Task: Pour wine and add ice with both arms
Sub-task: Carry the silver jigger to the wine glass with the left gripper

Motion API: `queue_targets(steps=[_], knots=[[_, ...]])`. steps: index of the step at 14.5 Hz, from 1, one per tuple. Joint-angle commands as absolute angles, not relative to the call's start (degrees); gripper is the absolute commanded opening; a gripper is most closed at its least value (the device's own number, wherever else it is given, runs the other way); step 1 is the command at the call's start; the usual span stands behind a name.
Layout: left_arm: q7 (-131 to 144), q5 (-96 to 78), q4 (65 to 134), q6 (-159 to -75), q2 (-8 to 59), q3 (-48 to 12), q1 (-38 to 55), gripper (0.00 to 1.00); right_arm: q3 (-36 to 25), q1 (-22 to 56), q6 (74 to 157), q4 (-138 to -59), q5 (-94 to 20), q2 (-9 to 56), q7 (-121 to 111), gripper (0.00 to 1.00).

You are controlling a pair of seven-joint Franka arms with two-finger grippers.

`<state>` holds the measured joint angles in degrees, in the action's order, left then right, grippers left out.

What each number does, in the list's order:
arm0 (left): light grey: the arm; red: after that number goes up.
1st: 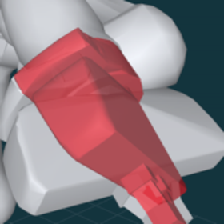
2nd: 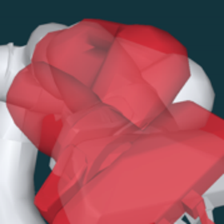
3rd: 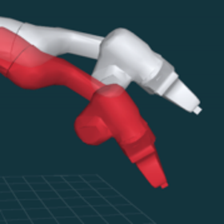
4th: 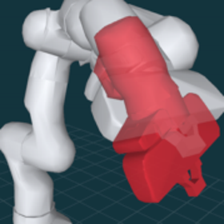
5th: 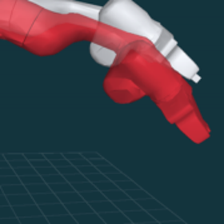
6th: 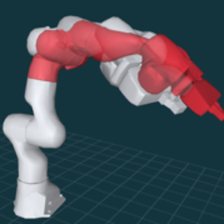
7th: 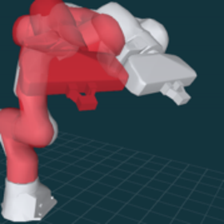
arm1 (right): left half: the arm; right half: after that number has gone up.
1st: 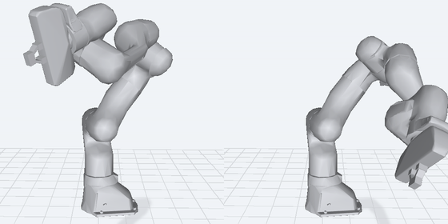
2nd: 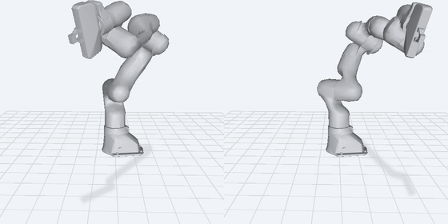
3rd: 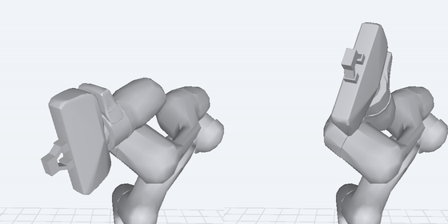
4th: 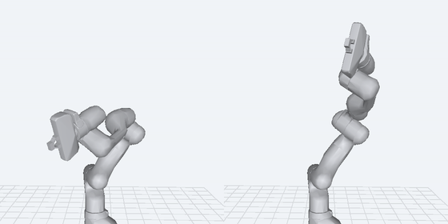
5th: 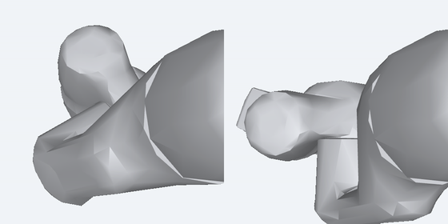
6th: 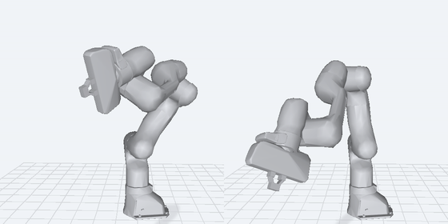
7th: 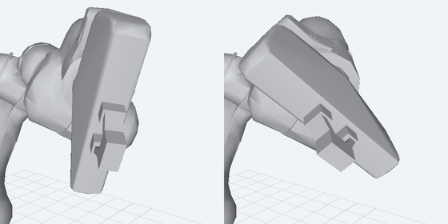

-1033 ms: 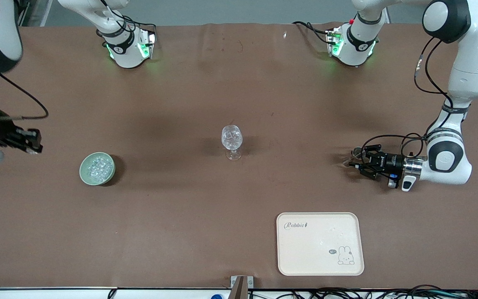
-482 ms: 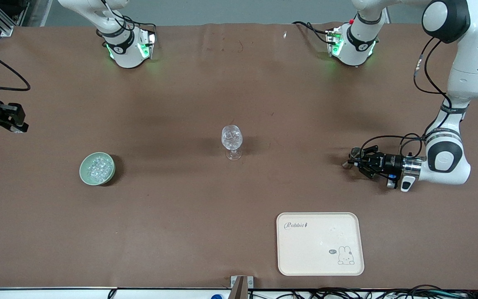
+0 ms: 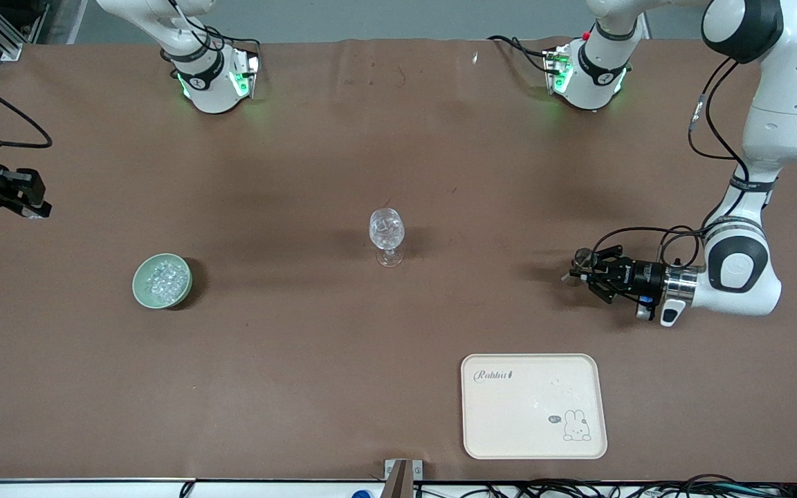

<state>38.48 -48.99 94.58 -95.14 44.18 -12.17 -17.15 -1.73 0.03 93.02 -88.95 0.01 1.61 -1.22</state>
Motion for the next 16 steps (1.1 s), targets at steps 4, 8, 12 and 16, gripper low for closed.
queue_targets(steps=[4,8,12,16], knots=[[52.18,-50.27,95.8,-99.65,37.01,-18.79,-16.26,0.01,-1.49,-1.32,92.38,-91.23,-1.05,-1.14,-5.61,0.0],[60.36,-50.01,95.8,-104.67,33.41,-20.74,-10.83,0.01,-1.41,-1.32,90.98,-91.23,-0.97,-1.41,-6.07,0.0],[68.27,-50.1,95.71,-109.41,30.33,-20.74,-4.24,0.01,-1.49,-1.49,89.74,-91.05,-0.97,-1.49,-5.98,0.01],[75.83,-49.31,95.71,-112.14,28.04,-20.66,1.39,0.01,-1.49,-1.49,89.3,-90.88,-0.97,-1.49,-5.54,0.01]])
